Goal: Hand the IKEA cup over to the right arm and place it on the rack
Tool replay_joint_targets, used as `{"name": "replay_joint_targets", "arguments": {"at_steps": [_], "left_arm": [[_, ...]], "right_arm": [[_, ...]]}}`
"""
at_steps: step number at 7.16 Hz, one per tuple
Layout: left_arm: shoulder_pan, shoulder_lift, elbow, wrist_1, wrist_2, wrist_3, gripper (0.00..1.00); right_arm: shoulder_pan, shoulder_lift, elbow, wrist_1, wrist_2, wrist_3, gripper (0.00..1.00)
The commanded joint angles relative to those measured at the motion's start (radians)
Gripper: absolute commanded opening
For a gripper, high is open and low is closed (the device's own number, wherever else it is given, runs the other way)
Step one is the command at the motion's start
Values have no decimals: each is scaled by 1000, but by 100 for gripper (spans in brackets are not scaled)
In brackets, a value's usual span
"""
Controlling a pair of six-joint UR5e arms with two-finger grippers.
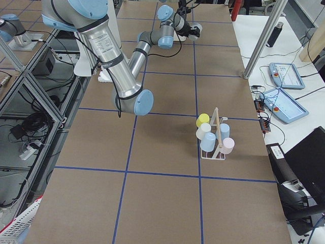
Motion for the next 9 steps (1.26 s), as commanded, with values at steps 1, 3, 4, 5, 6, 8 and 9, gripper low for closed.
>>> {"name": "replay_joint_targets", "arguments": {"at_steps": [1,3,4,5,6,8,9], "left_arm": [[-52,97,3,85,1,302,100],[-78,162,3,86,1,415,100],[-78,162,1,84,-1,417,100],[-75,165,1,84,-1,415,100],[-75,167,3,84,-1,415,100],[-72,168,4,84,-1,415,100],[-72,168,4,84,-1,415,100]], "right_arm": [[79,50,0,-277,12,-85,54],[157,53,-1,-444,11,-320,53],[201,53,-3,-527,6,-489,52],[234,50,-7,-581,-2,-626,52],[260,41,-12,-603,-5,-737,51],[295,23,-49,-603,-82,-979,45],[306,21,-78,-597,-136,-1105,45]]}}
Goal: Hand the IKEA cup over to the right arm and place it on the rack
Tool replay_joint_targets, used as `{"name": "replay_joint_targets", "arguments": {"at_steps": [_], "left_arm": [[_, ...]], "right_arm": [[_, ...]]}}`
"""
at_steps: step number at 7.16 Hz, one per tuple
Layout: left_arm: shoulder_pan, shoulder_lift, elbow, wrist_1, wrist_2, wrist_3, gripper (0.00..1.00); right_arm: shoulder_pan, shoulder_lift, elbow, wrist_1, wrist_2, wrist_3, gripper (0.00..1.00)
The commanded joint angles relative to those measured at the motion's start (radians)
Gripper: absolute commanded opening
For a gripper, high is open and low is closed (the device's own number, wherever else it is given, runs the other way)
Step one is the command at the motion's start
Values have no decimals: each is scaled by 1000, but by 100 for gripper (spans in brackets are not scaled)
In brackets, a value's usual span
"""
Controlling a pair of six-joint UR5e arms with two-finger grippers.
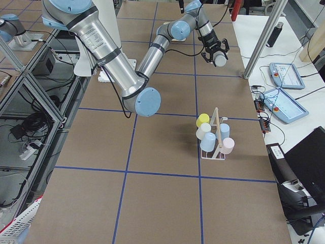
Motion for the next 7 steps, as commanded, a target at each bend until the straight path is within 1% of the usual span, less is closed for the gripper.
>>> {"name": "replay_joint_targets", "arguments": {"at_steps": [1,2,3,4,5,6,7], "left_arm": [[1,1,0,0,0,0,100],[1,1,0,0,0,-1,100],[2,-1,0,0,0,-1,100],[4,-1,2,0,0,-1,100],[2,-1,2,0,0,-1,100],[4,-1,2,0,0,-1,100],[2,-1,0,0,0,-3,100]], "right_arm": [[17,-22,-48,7,-140,-236,45],[19,-42,-72,12,-206,-320,46],[20,-54,-111,44,-224,-367,47],[25,-98,-140,103,-236,-379,46],[29,-127,-178,172,-296,-481,46],[37,-134,-210,190,-305,-528,48],[42,-152,-240,193,-305,-528,49]]}}
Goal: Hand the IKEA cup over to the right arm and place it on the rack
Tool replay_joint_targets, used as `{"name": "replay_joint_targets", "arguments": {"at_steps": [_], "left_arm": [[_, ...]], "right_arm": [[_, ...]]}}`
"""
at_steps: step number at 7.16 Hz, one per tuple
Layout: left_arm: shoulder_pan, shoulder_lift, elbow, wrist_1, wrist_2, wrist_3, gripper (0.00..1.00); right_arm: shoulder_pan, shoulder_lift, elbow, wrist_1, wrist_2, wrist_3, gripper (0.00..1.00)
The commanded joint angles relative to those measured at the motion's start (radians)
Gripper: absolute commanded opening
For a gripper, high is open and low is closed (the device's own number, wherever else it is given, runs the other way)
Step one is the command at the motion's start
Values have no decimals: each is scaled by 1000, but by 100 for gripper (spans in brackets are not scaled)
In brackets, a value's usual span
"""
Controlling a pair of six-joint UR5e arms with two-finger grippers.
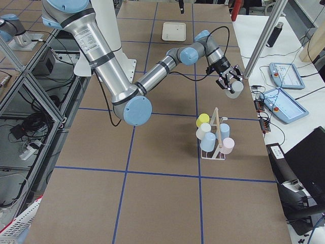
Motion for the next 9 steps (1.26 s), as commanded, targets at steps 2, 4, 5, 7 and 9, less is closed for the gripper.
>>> {"name": "replay_joint_targets", "arguments": {"at_steps": [2,4,5,7,9], "left_arm": [[-1,-2,-1,0,0,-1,100],[-1,-2,-3,-2,0,-1,100],[-1,-2,-1,-2,2,-1,100],[-1,-2,-3,-2,0,-1,100],[1,-2,-1,-2,0,-1,100]], "right_arm": [[7,-82,-51,86,-11,-21,52],[4,-141,-79,221,-11,-21,51],[2,-131,-116,224,-11,-17,51],[1,-124,-130,226,-11,-18,51],[-13,-130,-133,224,-13,-14,51]]}}
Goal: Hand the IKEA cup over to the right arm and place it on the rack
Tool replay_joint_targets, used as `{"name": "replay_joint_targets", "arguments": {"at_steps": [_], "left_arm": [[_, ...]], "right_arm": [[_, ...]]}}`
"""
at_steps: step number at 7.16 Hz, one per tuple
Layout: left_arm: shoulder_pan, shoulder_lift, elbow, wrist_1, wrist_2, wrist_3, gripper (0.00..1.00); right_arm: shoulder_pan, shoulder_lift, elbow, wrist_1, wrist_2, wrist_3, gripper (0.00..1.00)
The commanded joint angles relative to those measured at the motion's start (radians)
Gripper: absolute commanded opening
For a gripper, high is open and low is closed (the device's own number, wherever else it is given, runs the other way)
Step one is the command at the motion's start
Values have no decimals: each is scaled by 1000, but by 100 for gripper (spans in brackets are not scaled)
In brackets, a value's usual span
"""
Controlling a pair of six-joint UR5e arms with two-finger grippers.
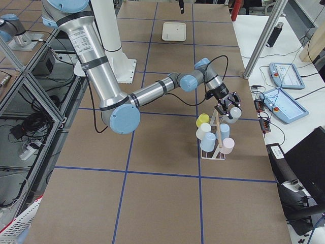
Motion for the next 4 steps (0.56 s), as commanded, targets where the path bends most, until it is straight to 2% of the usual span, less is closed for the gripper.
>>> {"name": "replay_joint_targets", "arguments": {"at_steps": [1,4], "left_arm": [[1,0,1,0,-1,0,100],[1,0,2,0,-1,0,100]], "right_arm": [[-11,-7,-3,0,-1,4,51],[-26,-13,-9,-2,-28,4,51]]}}
